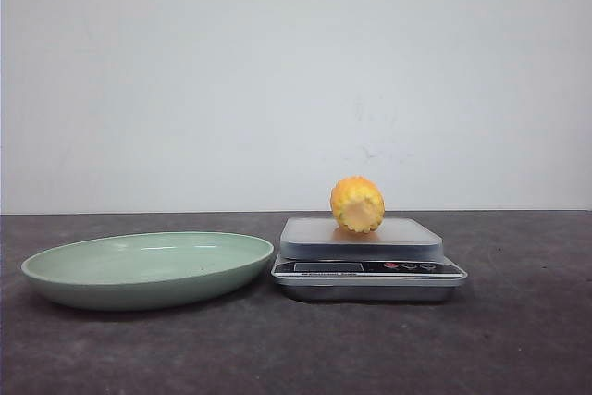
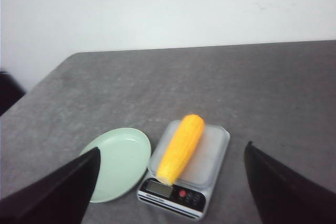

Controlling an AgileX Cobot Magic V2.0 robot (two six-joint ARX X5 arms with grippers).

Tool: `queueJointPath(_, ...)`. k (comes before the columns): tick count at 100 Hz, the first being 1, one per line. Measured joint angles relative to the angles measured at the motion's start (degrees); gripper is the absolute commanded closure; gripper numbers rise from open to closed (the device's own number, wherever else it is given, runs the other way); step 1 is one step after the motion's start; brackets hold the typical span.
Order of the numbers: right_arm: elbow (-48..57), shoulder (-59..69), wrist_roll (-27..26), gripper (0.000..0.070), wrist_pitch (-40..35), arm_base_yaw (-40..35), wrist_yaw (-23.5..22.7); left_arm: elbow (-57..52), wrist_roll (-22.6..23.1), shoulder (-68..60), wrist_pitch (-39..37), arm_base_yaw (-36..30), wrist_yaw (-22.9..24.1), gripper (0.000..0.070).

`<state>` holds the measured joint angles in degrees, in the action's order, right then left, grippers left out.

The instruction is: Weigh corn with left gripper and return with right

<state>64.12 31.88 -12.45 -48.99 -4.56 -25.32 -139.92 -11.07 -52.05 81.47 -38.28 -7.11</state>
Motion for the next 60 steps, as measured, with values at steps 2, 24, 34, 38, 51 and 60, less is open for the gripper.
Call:
queueJointPath(2,0.0,0.6,0.0,0.0192,0.5,0.0,-0.1,0.3,0.0,0.0,0.0,0.0,0.0,0.0689)
queueJointPath(24,0.0,9.3,-2.1,0.0253,7.0,-1.1,-4.6,1.3,0.2,0.0,0.0,0.0,0.1,0.0689)
queueJointPath(34,0.0,13.7,-4.5,0.0252,10.9,-3.6,-4.5,1.9,0.7,0.0,0.0,0.0,0.7,0.0688)
queueJointPath(38,0.0,15.6,-5.5,0.0252,12.7,-4.9,-4.5,2.2,0.9,0.0,0.0,0.0,1.2,0.0688)
queueJointPath(51,0.0,21.6,-7.9,0.0252,19.4,-11.1,-1.0,2.9,1.1,0.0,0.0,0.0,1.4,0.0688)
queueJointPath(60,0.0,25.2,-8.7,0.0252,23.9,-16.5,3.5,3.6,1.4,0.0,0.0,0.0,1.4,0.0688)
